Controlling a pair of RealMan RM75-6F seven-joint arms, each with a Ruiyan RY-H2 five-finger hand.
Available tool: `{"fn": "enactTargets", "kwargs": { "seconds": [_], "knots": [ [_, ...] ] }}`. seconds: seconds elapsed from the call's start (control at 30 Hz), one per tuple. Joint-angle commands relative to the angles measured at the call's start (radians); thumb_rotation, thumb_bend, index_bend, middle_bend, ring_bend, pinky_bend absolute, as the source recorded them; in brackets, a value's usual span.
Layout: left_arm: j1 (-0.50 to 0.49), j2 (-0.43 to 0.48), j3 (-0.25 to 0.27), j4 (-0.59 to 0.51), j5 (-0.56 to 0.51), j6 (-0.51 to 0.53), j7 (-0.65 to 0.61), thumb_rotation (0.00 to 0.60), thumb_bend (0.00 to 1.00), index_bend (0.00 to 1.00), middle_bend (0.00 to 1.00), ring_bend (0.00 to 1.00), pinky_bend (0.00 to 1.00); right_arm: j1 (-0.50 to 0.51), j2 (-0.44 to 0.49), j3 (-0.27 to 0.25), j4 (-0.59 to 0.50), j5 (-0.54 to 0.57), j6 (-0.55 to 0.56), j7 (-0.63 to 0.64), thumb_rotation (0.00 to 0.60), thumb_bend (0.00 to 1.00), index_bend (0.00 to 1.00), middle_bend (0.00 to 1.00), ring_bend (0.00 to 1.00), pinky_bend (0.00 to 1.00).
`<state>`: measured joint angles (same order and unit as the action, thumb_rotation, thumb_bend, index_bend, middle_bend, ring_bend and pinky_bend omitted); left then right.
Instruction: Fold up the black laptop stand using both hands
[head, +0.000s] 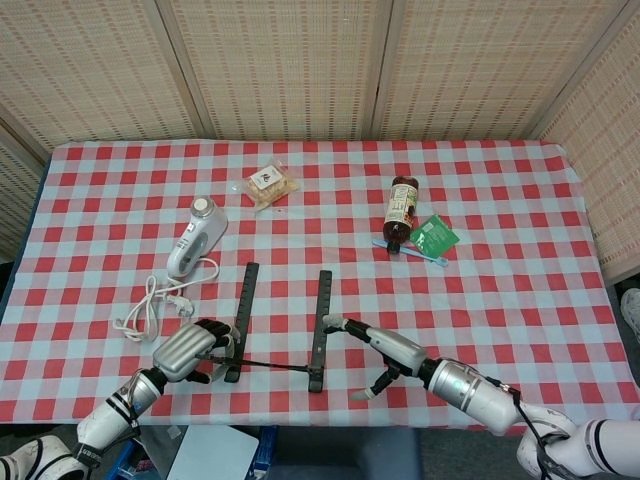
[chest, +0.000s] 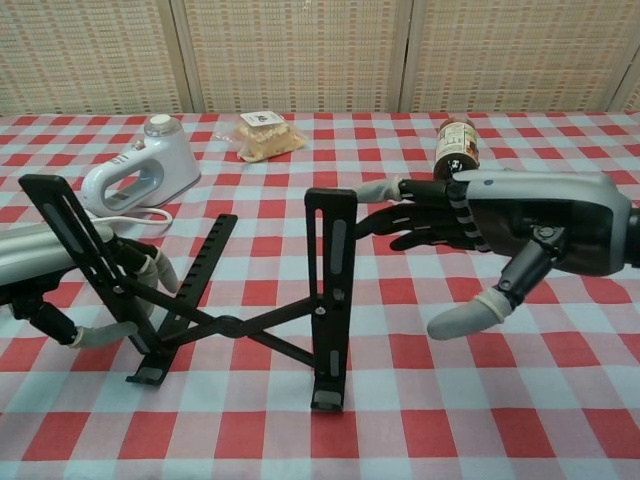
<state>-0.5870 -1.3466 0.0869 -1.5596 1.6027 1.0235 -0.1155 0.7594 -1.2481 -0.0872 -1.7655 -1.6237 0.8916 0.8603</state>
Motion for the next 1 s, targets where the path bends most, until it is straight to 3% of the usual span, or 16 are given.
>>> {"fn": "enactTargets", "kwargs": {
  "seconds": [0.03, 0.43, 1.0],
  "knots": [
    [-0.003, 0.011, -0.001, -0.021, -0.006, -0.009, 0.004, 0.600, 0.39, 0.42, 0.29, 0.26, 0.28, 0.011, -0.005, 0.023, -0.036, 0.089, -0.063, -0.120, 0.600, 0.10, 0.05, 0.15, 0.00, 0.03],
    [-0.004, 0.017, -0.006, -0.037, -0.007, -0.011, 0.001, 0.600, 0.39, 0.37, 0.29, 0.26, 0.28, 0.019, -0.104, 0.089, -0.075, 0.398, -0.127, -0.460, 0.600, 0.20, 0.37, 0.26, 0.07, 0.06],
    [-0.002, 0.024, -0.006, -0.036, 0.008, 0.001, -0.025, 0.600, 0.39, 0.37, 0.29, 0.26, 0.28, 0.043, -0.167, 0.134, -0.096, 0.586, -0.137, -0.672, 0.600, 0.21, 0.49, 0.33, 0.09, 0.07]
  ]
}}
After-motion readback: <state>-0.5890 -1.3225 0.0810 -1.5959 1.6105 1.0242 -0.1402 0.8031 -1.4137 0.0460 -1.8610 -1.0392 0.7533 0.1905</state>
